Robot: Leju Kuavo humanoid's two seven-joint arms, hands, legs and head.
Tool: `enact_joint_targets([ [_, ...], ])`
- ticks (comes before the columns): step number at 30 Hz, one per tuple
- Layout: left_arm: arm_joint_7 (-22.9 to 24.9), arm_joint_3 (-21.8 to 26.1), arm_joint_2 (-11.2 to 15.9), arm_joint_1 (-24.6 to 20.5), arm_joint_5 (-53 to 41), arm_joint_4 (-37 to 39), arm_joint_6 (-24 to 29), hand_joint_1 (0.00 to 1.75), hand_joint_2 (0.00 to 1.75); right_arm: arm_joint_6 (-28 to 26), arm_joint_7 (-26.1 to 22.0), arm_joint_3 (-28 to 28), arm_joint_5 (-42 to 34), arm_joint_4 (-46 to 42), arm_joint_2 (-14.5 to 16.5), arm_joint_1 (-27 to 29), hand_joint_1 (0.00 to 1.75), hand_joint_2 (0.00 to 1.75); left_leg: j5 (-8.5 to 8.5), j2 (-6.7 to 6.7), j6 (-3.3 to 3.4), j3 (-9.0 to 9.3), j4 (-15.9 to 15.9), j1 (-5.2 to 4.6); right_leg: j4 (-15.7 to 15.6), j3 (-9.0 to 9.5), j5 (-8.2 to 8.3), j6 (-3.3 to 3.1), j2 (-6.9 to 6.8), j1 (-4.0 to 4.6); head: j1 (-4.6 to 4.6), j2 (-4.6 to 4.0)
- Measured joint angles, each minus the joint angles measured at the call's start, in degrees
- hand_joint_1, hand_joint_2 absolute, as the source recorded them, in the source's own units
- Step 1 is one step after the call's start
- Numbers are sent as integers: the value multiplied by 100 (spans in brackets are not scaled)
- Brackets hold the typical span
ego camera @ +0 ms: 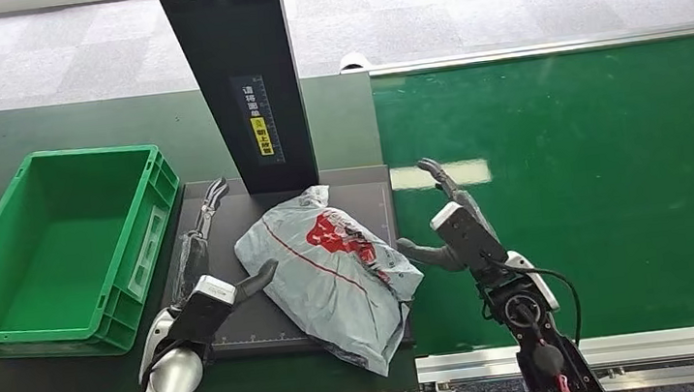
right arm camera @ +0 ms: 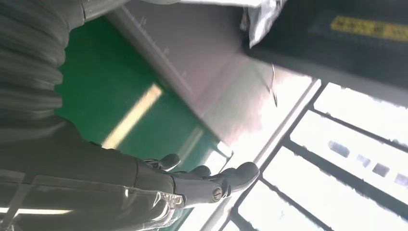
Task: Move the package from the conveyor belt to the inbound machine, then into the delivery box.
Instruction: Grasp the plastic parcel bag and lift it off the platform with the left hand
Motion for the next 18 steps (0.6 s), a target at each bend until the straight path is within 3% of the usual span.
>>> enact_joint_targets([
  [7, 165, -87, 9, 60, -439, -3, -10, 0, 175, -349, -93, -726, 84, -1807, 0, 1006, 0, 175, 0, 0, 1, -2, 0, 0, -1, -1, -1, 1, -5, -1, -1, 0],
  [12, 449, -277, -12, -22, -1156, 158, -20, 0, 175, -672, -845, -1274, -842, -2705, 195, 1500, 0, 175, 0, -10, 1, 1, 0, -1, -2, 1, -1, 1, -10, -4, -2, 0],
  [18, 1293, -668, -128, -496, -2067, 1104, 250, 0, 175, -326, -1434, -1888, -1616, -3442, 580, 1946, 0, 175, 0, -8, 1, 1, 0, -2, -2, 2, -1, 1, -9, -5, -2, 0],
])
